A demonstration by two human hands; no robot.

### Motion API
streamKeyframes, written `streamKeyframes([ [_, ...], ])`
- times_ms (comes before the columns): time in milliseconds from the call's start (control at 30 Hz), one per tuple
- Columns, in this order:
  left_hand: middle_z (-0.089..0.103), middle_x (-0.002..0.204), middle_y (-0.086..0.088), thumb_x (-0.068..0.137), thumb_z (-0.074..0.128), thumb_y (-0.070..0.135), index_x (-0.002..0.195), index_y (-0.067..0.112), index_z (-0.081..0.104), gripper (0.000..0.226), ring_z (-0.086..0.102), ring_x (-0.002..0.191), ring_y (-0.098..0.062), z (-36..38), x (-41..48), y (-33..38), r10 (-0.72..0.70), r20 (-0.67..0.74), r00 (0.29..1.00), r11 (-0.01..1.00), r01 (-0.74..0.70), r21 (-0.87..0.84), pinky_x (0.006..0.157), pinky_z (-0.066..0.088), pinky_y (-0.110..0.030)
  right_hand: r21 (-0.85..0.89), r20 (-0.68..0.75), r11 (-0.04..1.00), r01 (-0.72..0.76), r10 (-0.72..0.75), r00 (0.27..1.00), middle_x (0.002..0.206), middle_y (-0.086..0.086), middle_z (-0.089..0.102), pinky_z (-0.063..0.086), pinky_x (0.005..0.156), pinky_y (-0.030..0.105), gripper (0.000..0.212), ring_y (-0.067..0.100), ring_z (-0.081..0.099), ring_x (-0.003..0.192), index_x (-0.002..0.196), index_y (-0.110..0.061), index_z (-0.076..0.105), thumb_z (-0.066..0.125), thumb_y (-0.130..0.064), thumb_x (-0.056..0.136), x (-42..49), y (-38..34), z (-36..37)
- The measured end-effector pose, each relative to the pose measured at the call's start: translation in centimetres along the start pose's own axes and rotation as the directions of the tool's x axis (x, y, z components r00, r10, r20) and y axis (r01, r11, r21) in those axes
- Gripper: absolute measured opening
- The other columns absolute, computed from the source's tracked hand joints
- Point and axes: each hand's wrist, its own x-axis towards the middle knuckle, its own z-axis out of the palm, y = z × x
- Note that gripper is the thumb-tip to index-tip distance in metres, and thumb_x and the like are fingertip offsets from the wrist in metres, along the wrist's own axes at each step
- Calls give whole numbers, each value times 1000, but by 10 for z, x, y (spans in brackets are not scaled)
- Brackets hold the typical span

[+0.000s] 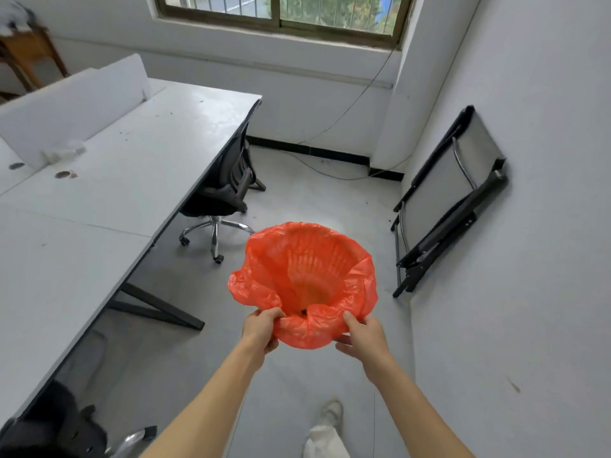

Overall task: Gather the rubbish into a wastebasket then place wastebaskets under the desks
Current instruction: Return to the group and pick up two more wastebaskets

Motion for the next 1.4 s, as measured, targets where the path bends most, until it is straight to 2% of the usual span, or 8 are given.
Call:
streamKeyframes([
  [200, 50, 73, -6, 80, 66, 12, 92, 10, 56, 15, 42, 54, -16, 80, 88, 104, 4, -3, 1000, 1000, -4, 8, 44, 35, -22, 37, 52, 999, -29, 27, 998, 114, 15, 65, 61, 62, 35, 32, 35, 70, 96, 121, -7, 56, 61, -24, 95, 147, -104, -8],
  [367, 50, 67, -6, 82, 63, 11, 88, 12, 56, 10, 41, 53, -17, 121, 159, 188, 34, -41, 999, 999, -34, 12, 47, 31, -22, -77, 84, 997, 2, 4, 996, 100, 16, 69, 62, 64, 41, 14, 34, 69, 92, 98, -9, 65, 58, -7, 87, 246, -191, 10],
  [733, 49, 63, -3, 76, 64, 13, 83, 15, 55, 11, 42, 51, -18, 204, 396, 371, 23, -29, 999, 998, -21, 55, 43, 27, -20, -261, 90, 965, 7, 17, 996, 89, 12, 67, 62, 71, 49, 37, 34, 69, 86, 97, -12, 64, 59, -17, 61, 512, -353, 81],
  [967, 53, 72, -4, 75, 62, 19, 89, 15, 55, 16, 52, 63, -22, 243, 495, 492, -14, 45, 999, 985, 6, 170, 44, 35, -20, -232, 34, 972, -29, 38, 999, 77, 12, 60, 60, 58, 38, 18, 31, 63, 71, 88, -9, 62, 49, -3, 78, 639, -444, 115],
  [1067, 68, 94, -4, 82, 63, 25, 103, 16, 58, 23, 74, 70, -21, 262, 541, 541, -56, 80, 995, 972, 36, 234, 53, 47, -24, -258, 34, 966, -10, 20, 999, 75, 11, 60, 59, 56, 37, 19, 31, 62, 69, 86, -11, 62, 50, -10, 71, 708, -478, 133],
  [1200, 65, 117, 4, 88, 58, 49, 117, 25, 55, 38, 76, 84, -17, 276, 597, 593, -55, 87, 995, 944, 23, 330, 72, 54, -28, -302, 74, 953, 27, -4, 997, 85, 13, 66, 59, 55, 37, 20, 32, 66, 76, 93, -14, 64, 50, -8, 80, 793, -518, 158],
  [1267, 61, 119, 4, 88, 54, 59, 117, 28, 50, 42, 72, 90, -17, 283, 631, 625, -45, 52, 998, 935, 23, 355, 76, 51, -32, -322, 115, 946, 30, 8, 993, 89, 14, 66, 58, 54, 36, 21, 31, 67, 77, 95, -14, 63, 48, -6, 83, 848, -540, 173],
  [1400, 61, 92, 3, 94, 49, 46, 97, 21, 55, 26, 61, 89, -20, 287, 685, 686, 98, -154, 983, 811, 10, 584, 69, 46, -28, -403, 174, 915, 18, 57, 983, 95, 16, 63, 55, 48, 32, 22, 31, 64, 73, 99, -7, 61, 47, -4, 82, 935, -577, 201],
])
